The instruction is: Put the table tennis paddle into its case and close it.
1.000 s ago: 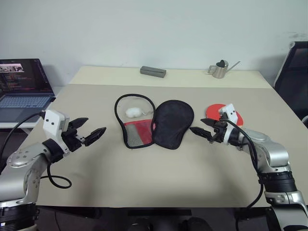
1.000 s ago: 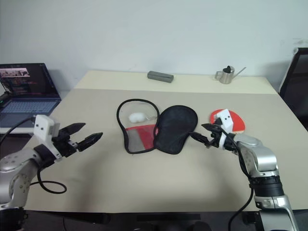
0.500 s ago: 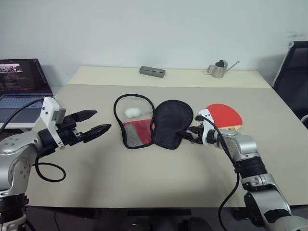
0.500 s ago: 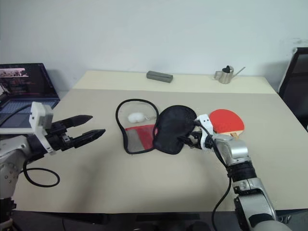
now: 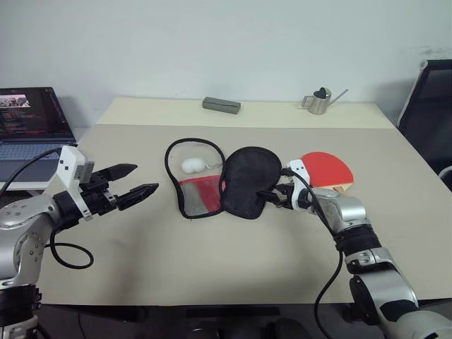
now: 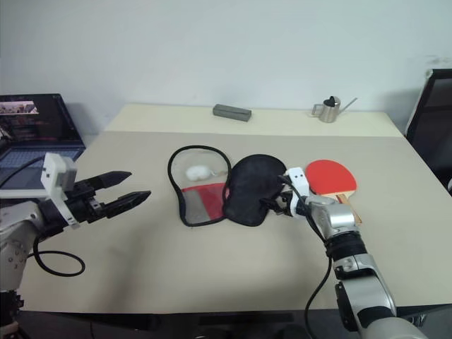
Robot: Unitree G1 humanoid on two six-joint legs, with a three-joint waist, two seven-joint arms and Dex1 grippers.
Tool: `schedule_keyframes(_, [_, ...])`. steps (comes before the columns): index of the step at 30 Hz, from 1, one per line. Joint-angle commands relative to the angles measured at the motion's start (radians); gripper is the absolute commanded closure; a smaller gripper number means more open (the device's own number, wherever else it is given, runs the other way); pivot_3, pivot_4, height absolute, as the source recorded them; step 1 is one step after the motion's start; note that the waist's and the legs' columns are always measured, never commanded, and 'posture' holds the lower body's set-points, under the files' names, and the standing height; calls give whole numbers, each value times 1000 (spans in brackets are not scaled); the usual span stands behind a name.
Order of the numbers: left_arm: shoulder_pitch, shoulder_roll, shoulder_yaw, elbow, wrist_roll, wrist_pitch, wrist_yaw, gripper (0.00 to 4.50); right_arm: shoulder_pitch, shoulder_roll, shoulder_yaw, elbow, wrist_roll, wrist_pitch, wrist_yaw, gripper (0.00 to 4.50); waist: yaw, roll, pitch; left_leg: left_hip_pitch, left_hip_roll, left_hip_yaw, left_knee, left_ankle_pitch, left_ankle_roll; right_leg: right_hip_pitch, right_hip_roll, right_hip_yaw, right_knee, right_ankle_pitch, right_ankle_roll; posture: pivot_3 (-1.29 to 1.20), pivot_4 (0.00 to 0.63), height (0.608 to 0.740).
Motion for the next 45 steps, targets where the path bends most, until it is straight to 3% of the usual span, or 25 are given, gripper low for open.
schedule_keyframes(1, [-3, 15, 14, -11, 9, -25, -7, 0, -40, 27, -12, -23, 10, 1, 1, 12, -1, 0, 0, 0, 0, 0, 0, 0, 0, 0, 1, 0, 0, 0, 0, 0, 150, 740])
schedule_keyframes(5, [2, 14, 10, -13, 17, -29, -6, 0, -59, 48, -8, 1, -9, -23, -10, 12, -4, 0, 0, 0, 1, 0, 0, 0, 0, 0, 2, 1, 0, 0, -1, 0, 150, 740])
schedule_keyframes(8, [5, 12, 11, -16, 22, -30, -4, 0, -73, 46, -14, 27, -22, -44, -22, 634, -7, 0, 0, 0, 1, 0, 0, 0, 0, 0, 3, 1, 0, 0, -1, 0, 150, 740])
schedule_keyframes(19, [34, 7, 6, -40, 24, -30, -6, 0, -71, 4, -33, 55, -47, -34, -46, 4463, -13, 0, 0, 0, 2, 0, 0, 0, 0, 0, 3, 2, 0, 1, -1, 0, 150, 740])
schedule_keyframes(26, [47, -12, -32, -97, 8, -3, -2, 0, -22, -11, -42, -53, -25, 78, -72, 4463, -13, 0, 0, 0, 3, 0, 0, 0, 0, 0, 3, 3, 0, 1, -1, 0, 150, 740])
schedule_keyframes(37, [51, -39, -94, -183, -21, 37, -2, 0, 189, -21, -108, -437, 47, 415, -187, 4463, -7, 1, -1, 0, 7, 1, 0, 0, -1, 0, 4, 2, 0, 0, -2, 0, 150, 740])
schedule_keyframes(45, [17, -43, -142, -187, -25, 44, -8, 0, 228, -8, -127, -513, 63, 468, -228, 4463, 3, 1, -1, 0, 8, 2, 0, 0, -1, 0, 6, 2, 0, 0, -3, 0, 150, 740])
